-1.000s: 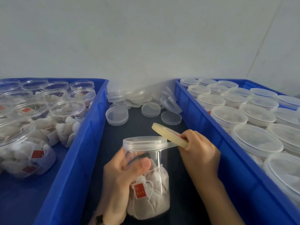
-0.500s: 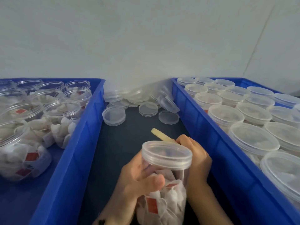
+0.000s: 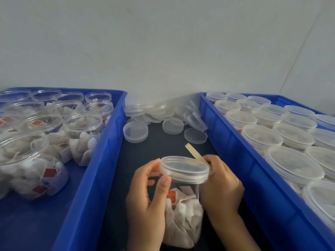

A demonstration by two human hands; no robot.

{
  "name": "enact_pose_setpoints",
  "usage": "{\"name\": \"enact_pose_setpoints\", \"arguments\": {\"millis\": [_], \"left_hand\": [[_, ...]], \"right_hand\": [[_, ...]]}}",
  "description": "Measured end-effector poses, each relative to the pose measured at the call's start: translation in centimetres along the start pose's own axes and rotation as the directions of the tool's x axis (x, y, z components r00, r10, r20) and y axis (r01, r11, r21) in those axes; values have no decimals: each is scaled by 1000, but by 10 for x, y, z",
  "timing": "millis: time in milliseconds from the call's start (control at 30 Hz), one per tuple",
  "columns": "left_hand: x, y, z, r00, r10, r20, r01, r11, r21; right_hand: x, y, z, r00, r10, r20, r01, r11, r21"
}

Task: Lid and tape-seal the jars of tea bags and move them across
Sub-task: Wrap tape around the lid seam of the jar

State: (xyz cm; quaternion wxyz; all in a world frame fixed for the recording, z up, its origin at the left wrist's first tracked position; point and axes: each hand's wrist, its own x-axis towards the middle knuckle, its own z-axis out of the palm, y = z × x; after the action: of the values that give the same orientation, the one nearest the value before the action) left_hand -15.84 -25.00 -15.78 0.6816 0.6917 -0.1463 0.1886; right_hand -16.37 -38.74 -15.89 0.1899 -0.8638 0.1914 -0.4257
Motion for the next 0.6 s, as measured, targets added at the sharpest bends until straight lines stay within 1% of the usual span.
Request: {"name": "enact_pose_setpoints", "arguments": {"millis": [67,133,167,200,233,300,400,433,500,533,600], "left_hand": [[-1,1,2,999,48,-25,-47,999,9],[-4,0,1,999,46,20,-47,998,52],[-4,2,1,998,9,60,-13,998,59],[-4,2,1,995,-24,95,18,998,60],[-3,0,2,991,-50,121,43,997,61],[-1,-2,2,990,-93,108,88,995,53],[2,-4,-2,992,-121,45,120,993,19],[4,-5,-5,989,-150,19,150,989,-12],[10,-4,-8,972,-232,-33,226,967,-118],[13,-4,-10,965,-258,-43,249,957,-151],[17,-2,-12,961,-276,-30,267,950,-163]], "right_hand": [[-1,-3,-2,1000,15,-16,-15,999,36],[-1,-8,-3,996,46,73,-48,998,36],[-2,-10,-3,988,67,140,-74,996,51],[-4,-12,-3,982,70,176,-85,993,80],[-6,-16,-5,984,33,177,-55,992,118],[-5,-24,-9,982,-78,173,48,984,172],[1,-25,-10,940,-101,325,33,977,208],[2,-23,-11,922,-130,366,44,971,235],[0,-24,-11,882,-224,415,122,959,258],[-2,-24,-10,877,-261,403,162,951,264],[-3,-22,-9,895,-300,330,244,949,201]]}}
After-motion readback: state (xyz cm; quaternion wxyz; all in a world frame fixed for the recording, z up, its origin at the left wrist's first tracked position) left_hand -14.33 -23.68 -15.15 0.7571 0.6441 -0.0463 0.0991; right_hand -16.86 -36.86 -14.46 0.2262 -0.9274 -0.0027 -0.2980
